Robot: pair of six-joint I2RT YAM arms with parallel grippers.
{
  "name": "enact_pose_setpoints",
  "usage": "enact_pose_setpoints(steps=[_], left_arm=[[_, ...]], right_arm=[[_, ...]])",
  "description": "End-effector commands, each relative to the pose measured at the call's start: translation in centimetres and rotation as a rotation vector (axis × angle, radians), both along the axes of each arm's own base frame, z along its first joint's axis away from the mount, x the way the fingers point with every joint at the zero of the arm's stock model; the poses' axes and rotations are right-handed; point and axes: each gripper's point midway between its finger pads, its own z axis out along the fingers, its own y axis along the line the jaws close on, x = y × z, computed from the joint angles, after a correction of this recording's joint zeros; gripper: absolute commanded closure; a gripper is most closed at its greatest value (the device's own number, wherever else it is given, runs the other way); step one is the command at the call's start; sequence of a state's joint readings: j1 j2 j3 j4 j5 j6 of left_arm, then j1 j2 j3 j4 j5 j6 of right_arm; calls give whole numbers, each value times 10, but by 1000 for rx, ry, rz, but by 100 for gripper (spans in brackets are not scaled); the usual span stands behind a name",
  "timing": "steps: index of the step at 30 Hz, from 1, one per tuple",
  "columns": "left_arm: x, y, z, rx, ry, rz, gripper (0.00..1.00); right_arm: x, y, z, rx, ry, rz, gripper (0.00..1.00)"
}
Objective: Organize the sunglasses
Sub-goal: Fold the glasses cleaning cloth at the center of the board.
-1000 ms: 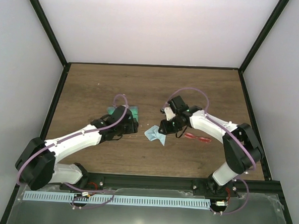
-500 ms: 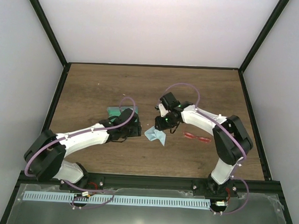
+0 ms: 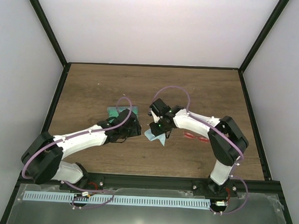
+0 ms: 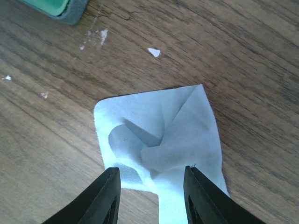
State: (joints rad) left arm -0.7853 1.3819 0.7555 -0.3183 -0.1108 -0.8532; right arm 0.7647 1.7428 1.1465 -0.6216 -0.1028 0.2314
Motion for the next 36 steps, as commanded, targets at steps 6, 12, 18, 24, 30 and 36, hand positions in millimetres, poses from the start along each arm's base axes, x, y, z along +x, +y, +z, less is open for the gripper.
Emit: enact_pose_setpoints(steps=[6,12,18,24,30,36], left_arm=[[-7,10,4,-22,-16,30,33],[-15,18,0,-23,-9,43,33],[-15,16,1,-42,-12,42,33],[-12,8,4,-55,-15,19,33],[-11,3,5,-56,-16,-6,33],[-10,-1,6,-57,-16,-29,33]], right_arm=[[14,-9,-14,-94,-49,-43,69],[20,-8,0,-72,-84,-78,90],[23,-13,16,-57,-106,-108,99],[28,-36,13,-125,-111,-180,99],[40,-60,8,-151,-102,-259,99],[55,-76,4,-146,-97,-300,89]])
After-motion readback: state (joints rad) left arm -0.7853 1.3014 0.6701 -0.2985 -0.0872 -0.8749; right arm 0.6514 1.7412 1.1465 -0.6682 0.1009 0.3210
